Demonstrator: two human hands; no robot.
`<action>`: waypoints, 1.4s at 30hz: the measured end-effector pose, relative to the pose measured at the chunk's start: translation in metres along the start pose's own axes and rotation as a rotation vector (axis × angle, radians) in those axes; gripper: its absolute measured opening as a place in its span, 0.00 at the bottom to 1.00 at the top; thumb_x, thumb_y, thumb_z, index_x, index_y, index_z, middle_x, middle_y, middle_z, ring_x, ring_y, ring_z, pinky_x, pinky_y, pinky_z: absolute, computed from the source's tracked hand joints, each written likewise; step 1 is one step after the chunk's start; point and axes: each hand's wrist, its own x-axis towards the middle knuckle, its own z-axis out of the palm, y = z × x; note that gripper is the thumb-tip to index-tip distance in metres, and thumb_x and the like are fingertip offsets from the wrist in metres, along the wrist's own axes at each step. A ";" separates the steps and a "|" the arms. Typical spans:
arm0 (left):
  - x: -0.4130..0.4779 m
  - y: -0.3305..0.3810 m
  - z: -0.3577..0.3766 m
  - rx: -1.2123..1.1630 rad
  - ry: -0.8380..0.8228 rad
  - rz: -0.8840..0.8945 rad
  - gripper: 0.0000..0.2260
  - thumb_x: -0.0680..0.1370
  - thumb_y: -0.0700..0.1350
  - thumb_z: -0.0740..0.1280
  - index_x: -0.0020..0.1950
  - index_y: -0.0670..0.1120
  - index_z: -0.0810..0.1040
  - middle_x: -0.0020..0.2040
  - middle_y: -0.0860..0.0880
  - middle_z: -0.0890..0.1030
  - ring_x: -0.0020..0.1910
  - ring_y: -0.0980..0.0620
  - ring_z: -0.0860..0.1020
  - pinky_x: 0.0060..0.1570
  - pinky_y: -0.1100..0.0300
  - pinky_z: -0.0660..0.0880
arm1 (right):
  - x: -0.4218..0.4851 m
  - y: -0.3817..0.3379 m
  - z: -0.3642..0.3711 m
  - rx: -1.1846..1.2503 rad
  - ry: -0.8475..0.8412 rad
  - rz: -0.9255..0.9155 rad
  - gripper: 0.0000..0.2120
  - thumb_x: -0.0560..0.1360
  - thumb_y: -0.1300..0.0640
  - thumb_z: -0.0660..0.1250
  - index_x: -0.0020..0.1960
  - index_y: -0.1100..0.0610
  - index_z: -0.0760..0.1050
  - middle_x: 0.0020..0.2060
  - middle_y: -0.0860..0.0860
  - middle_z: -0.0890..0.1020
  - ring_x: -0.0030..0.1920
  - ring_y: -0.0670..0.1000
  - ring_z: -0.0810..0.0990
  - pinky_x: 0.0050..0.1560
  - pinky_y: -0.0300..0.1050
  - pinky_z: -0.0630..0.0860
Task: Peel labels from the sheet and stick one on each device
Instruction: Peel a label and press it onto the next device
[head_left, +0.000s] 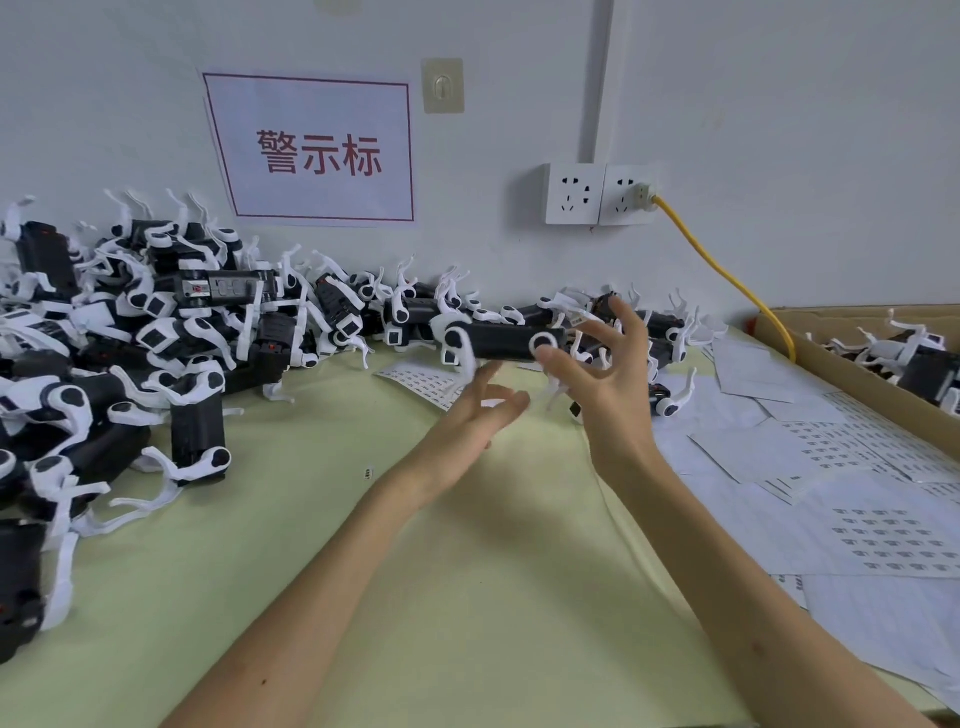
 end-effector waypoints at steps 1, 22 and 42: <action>0.001 -0.002 -0.001 0.029 -0.008 -0.015 0.23 0.78 0.61 0.65 0.72 0.58 0.70 0.65 0.57 0.77 0.64 0.58 0.76 0.59 0.57 0.74 | 0.002 -0.001 -0.002 0.055 0.042 0.043 0.42 0.66 0.49 0.79 0.75 0.42 0.62 0.65 0.46 0.75 0.57 0.52 0.83 0.58 0.51 0.80; -0.006 0.010 -0.015 -0.550 -0.222 -0.268 0.28 0.76 0.56 0.72 0.71 0.41 0.76 0.53 0.41 0.84 0.45 0.48 0.84 0.40 0.56 0.81 | 0.001 -0.003 -0.003 0.051 -0.185 0.057 0.33 0.67 0.55 0.74 0.70 0.49 0.71 0.54 0.49 0.83 0.54 0.46 0.84 0.52 0.39 0.76; 0.006 0.004 -0.020 -0.684 0.287 -0.018 0.22 0.72 0.30 0.74 0.64 0.39 0.75 0.45 0.46 0.83 0.43 0.47 0.83 0.40 0.56 0.81 | -0.004 -0.002 0.002 -0.036 -0.355 0.083 0.26 0.71 0.58 0.66 0.69 0.52 0.72 0.49 0.52 0.87 0.44 0.50 0.83 0.45 0.42 0.75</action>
